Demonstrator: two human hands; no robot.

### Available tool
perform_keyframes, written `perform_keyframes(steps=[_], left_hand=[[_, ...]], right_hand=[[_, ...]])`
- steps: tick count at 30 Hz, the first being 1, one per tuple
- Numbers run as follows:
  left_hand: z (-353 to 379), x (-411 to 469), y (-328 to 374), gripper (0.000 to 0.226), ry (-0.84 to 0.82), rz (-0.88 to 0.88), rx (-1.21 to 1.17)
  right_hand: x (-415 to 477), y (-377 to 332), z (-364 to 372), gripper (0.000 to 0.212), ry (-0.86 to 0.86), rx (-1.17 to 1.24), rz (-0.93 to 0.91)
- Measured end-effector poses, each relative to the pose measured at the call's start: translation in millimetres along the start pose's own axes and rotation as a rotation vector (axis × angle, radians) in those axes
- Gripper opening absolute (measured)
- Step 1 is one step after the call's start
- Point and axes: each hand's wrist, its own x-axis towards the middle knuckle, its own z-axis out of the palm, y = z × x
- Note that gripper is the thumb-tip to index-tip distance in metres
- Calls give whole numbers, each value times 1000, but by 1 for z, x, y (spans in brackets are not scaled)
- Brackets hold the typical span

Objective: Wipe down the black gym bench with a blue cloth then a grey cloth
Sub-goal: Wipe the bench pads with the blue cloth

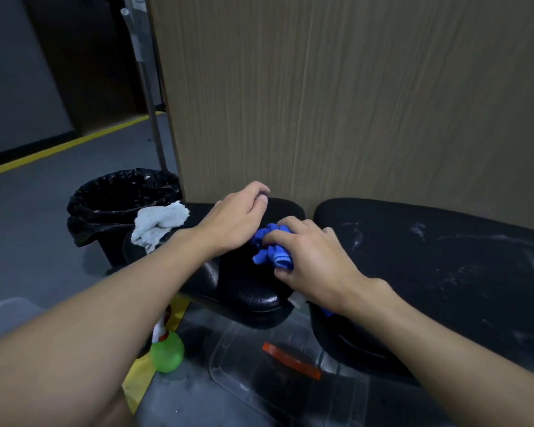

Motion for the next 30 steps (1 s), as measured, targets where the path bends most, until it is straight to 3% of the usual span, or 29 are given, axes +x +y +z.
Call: perform_keyframes(steps=[5, 9, 12, 15, 21, 25, 30], left_hand=[[20, 2, 7, 32, -18, -7, -88], [35, 0, 13, 30, -47, 20, -57], [52, -3, 20, 30, -103, 93, 83], [66, -5, 26, 30, -103, 125, 217], [68, -1, 26, 29, -35, 117, 270], [73, -2, 25, 29, 3, 151, 314], [74, -3, 21, 30, 12, 169, 319]], right_hand=[[-37, 19, -39, 43, 176, -118, 107], [-62, 33, -47, 77, -328, -33, 220], [-70, 36, -28, 90, -320, -62, 240], [-67, 41, -7, 86, -269, -155, 240], [-39, 59, 1, 82, -219, -141, 237], [0, 88, 11, 59, -211, -166, 279], [51, 127, 21, 56, -209, -154, 346]])
